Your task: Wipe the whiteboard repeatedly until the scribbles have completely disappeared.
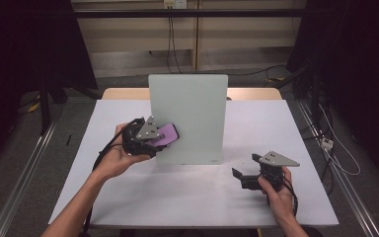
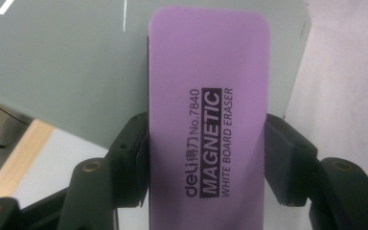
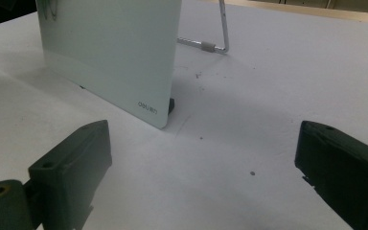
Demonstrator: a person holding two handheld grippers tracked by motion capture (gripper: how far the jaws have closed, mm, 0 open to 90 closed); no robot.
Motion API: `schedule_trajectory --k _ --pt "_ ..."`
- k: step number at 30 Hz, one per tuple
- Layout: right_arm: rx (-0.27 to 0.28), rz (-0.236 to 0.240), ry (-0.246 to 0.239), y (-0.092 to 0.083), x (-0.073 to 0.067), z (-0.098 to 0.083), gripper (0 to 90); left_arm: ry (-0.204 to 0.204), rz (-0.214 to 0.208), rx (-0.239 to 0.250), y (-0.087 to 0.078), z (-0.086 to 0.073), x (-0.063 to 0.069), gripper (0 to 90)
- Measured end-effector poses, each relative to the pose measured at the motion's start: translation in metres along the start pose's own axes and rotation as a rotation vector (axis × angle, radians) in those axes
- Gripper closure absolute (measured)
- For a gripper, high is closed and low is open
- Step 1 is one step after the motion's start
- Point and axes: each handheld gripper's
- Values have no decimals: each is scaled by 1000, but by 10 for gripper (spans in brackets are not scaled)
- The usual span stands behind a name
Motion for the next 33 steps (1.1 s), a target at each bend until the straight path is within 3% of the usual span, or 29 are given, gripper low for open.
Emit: schedule_trajectory --k 5,16,19,24,29,33 --pt "-1 -1 1 0 0 0 55 33 -19 -65 11 -3 9 413" --pt "-1 -1 -2 -1 1 0 55 66 -58 -128 28 -8 23 413" --pt "0 0 -1 -1 0 0 55 45 -76 -124 26 -7 20 413" --pt "-1 -2 4 -1 1 0 55 40 -41 -82 12 3 9 413" --pt "0 -1 2 -1 1 0 55 -2 -1 -3 -8 19 -8 413" --pt "0 -1 3 -1 1 0 55 -18 20 31 -17 26 -15 413"
Point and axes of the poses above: each handheld gripper's, and its own axes: y roughly forward along the jaws, z roughly out of its top, x roughly to its right, and after that the axes turned 15 degrees about -y, right-handed
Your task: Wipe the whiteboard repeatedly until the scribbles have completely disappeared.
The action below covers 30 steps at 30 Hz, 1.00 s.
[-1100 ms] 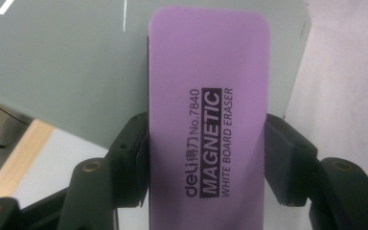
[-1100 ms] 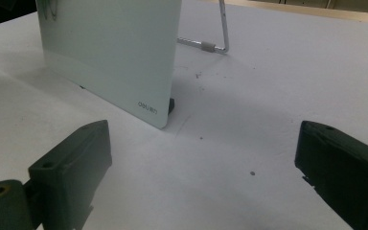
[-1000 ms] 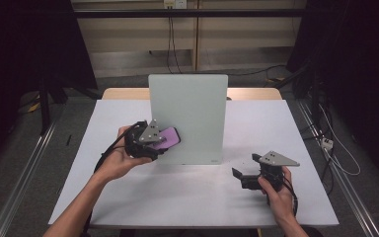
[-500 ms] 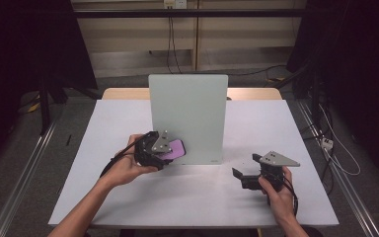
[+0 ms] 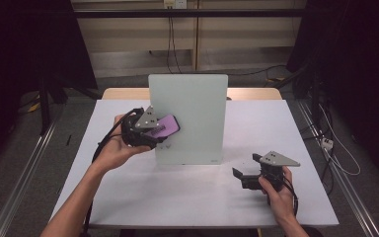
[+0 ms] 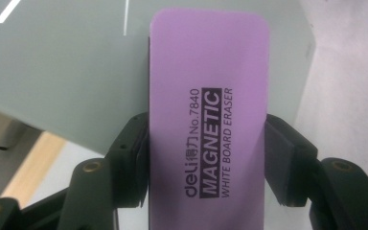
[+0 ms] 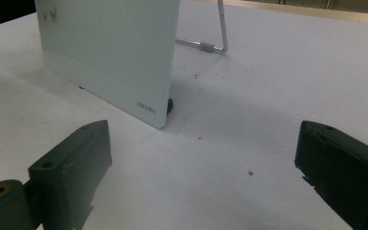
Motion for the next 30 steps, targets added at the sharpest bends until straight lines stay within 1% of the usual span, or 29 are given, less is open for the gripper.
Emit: schedule_trajectory --k 2,5,8,10,11,13,14,15,17,21,22,23,24,25,26,28,29,30 --pt "0 0 -3 0 0 0 55 7 11 -2 1 -1 2 413" --pt "1 0 -4 0 0 0 55 14 -2 -17 7 -7 7 413" --pt "1 1 -7 0 0 0 55 35 -22 -59 17 -15 16 413" --pt "1 2 -9 0 -1 0 55 58 -36 -78 24 -18 22 413" --pt "2 1 -5 0 -1 0 55 66 -39 -97 27 -19 25 413" --pt "2 2 -7 1 -1 1 55 78 -44 -111 32 -20 30 413" --pt "2 3 -7 1 -1 1 55 77 -42 -115 35 -21 34 413" --pt "2 3 -7 1 -1 1 55 94 -44 -130 37 -21 36 413" --pt "1 3 -7 1 -1 0 55 96 -58 -141 42 -21 40 413" --pt "3 6 -6 0 -1 0 55 105 -99 -165 55 -23 48 413" --pt "4 5 -7 0 -1 0 55 109 -125 -177 58 -24 50 413" --pt "4 6 -6 0 -1 0 55 114 -122 -186 61 -25 53 413" --pt "3 7 -8 0 0 0 55 122 -123 -194 64 -25 56 413" --pt "3 7 -9 0 0 0 55 135 -135 -205 67 -26 58 413" --pt "2 5 -9 0 0 0 55 158 -134 -228 68 -26 59 413" --pt "4 5 -7 0 0 0 55 156 -141 -233 72 -27 62 413" --pt "3 4 -6 0 0 0 55 163 -135 -235 73 -28 63 413" --pt "4 5 -6 0 0 0 55 141 -146 -224 73 -29 64 413"
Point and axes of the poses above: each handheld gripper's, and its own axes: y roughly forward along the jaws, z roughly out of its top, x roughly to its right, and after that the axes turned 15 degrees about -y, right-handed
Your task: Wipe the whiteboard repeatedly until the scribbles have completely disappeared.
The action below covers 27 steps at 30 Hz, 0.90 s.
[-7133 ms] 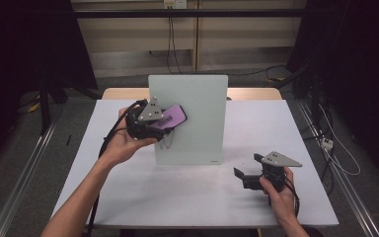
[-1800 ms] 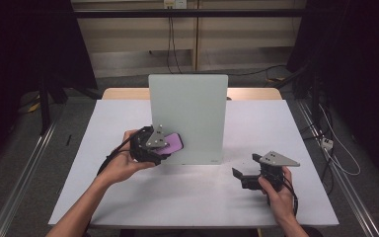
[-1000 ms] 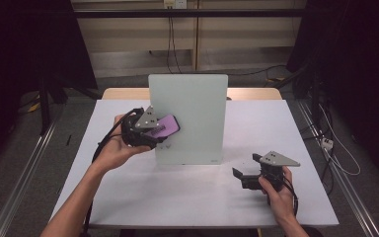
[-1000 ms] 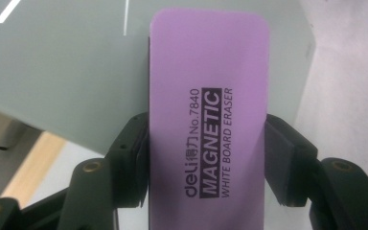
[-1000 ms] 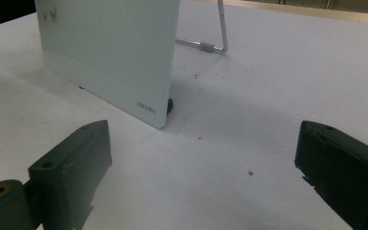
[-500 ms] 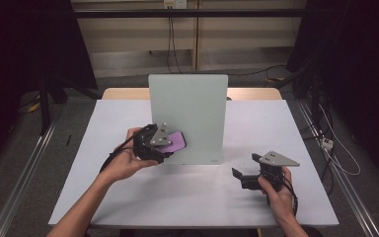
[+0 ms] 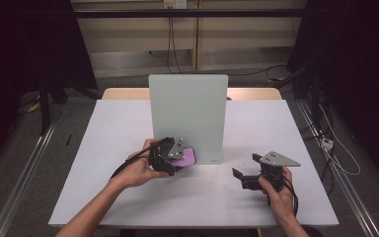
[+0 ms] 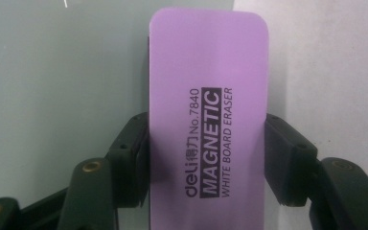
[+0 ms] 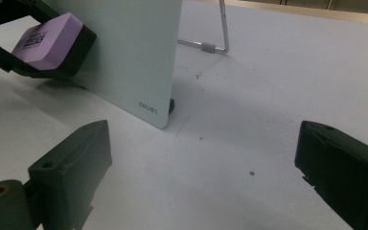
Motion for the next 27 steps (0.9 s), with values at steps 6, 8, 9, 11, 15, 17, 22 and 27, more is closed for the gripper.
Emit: schedule_trajectory --k 6,8,9,11,15,17,22,27 --pt "1 -4 2 -1 1 -1 55 -30 20 30 -13 -2 -9 413" --pt "2 -7 5 -1 1 -1 55 -45 26 53 -21 -4 -15 413" --pt "1 -5 2 -1 1 -1 55 -55 30 64 -25 -5 -17 413" --pt "1 -4 4 -1 0 0 55 -69 37 83 -30 -7 -21 413" --pt "-2 -3 1 0 0 0 55 -81 54 106 -40 -9 -27 413" --pt "-1 -3 -3 0 0 0 55 -79 60 119 -44 -10 -31 413" --pt "2 -4 3 -1 0 0 55 -118 79 172 -55 -13 -37 412" --pt "-1 -2 3 0 0 0 55 -159 99 230 -67 -17 -44 412"
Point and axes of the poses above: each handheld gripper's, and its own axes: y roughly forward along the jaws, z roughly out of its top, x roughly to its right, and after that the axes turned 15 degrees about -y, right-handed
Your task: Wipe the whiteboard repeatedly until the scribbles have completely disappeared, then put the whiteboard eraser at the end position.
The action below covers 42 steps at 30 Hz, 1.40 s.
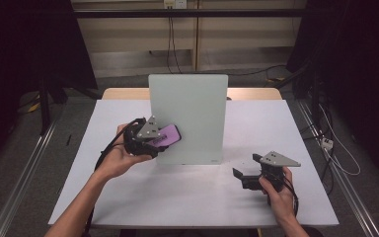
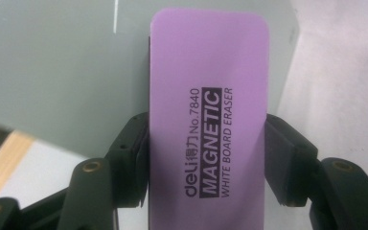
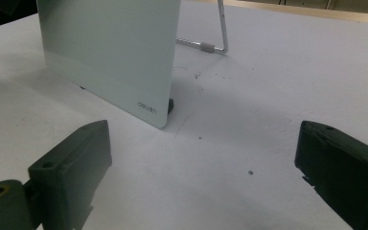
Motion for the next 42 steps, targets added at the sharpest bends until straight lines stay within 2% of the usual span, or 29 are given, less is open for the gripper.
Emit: schedule_trajectory --k 6,8,11,17,23,26,33,42 --pt "-4 0 6 1 -1 0 55 -56 1 41 -12 -1 -11 412" --pt "-6 -4 10 0 -1 0 55 -93 -22 48 -18 -2 -15 413" --pt "-8 -7 10 0 -1 0 55 -119 -27 67 -24 -4 -20 412" --pt "-6 -4 4 -2 -2 0 55 -121 -47 71 -29 -2 -17 412" --pt "1 -5 9 -3 0 -1 55 -130 -75 47 -33 -1 -12 412" --pt "2 -1 0 -2 -1 0 55 -128 -86 23 -31 -1 -9 412" --pt "3 0 8 0 0 1 55 -133 -117 14 -25 -4 -5 412" --pt "-1 1 6 1 -1 1 55 -137 -122 -7 -24 -5 -6 412"
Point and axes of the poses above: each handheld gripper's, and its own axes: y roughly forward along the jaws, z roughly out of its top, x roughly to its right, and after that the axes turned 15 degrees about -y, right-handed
